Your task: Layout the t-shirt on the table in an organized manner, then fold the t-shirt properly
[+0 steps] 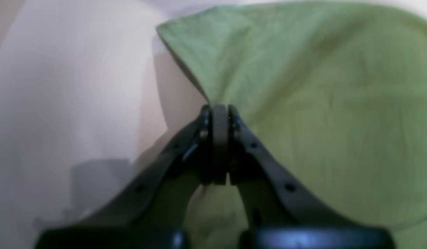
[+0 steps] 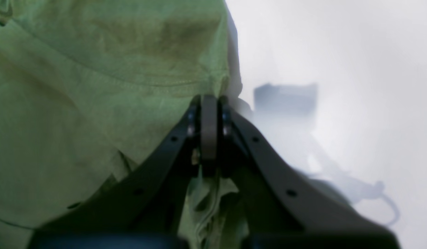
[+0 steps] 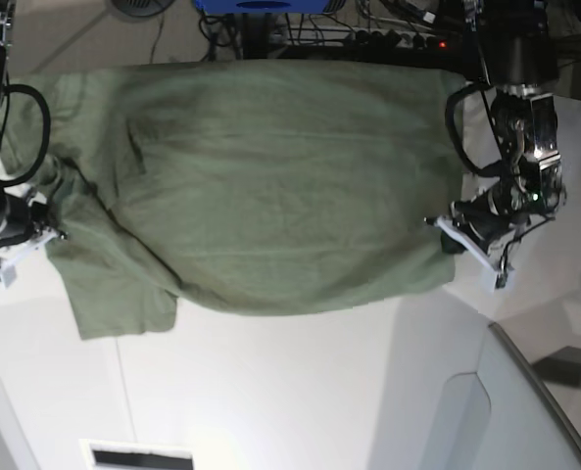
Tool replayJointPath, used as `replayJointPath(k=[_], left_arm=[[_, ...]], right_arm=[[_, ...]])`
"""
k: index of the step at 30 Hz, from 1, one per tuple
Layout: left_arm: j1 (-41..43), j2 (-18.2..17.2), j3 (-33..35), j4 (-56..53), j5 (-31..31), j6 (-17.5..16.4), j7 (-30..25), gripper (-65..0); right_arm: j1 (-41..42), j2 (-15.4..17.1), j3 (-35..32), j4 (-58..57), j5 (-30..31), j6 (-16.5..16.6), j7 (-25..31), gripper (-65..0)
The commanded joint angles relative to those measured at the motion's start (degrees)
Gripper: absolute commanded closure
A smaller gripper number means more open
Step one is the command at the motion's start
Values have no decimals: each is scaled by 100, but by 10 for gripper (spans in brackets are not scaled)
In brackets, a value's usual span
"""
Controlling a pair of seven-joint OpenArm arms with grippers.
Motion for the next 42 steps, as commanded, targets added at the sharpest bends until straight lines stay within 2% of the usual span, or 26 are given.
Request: replayJointPath(k=[1,6,13,16,18,21,23,26,31,39,42], left_arm=[[37,-94,-32,333,-44,-10,-19,0],[697,-103,-49,904,53,-10,69,0],[872,55,-58,913,1134,-10,78,0],[1004,143,-67,939,1451,-10,78,-221],[1101,152,-67,922,1591,-10,78,-329],[1189,152,-67,922,1609,-10,78,-443],[1171,117,-76,922,1609,-10,78,-474],[1039,143,-445,922,1609,-10,78,-471],[310,196,-1157,588,1609,-19,78,-471],[-930,169,-1280,-1100,1609,-45,25,-471],[-1246,178,-1306,-1716,1600,-344,-221,-471]], right_arm=[[124,117,26,68,41,12,87,0],[124,117,26,68,41,12,96,0],[124,108,26,68,41,12,87,0],[124,108,26,68,41,12,78,0],[124,108,26,68,41,12,78,0],[124,108,26,68,41,12,78,0],[124,108,26,68,41,12,78,0],[124,108,26,68,41,12,78,0],[124,117,26,68,41,12,78,0],[124,117,26,68,41,12,78,0],[124,117,26,68,41,12,78,0]])
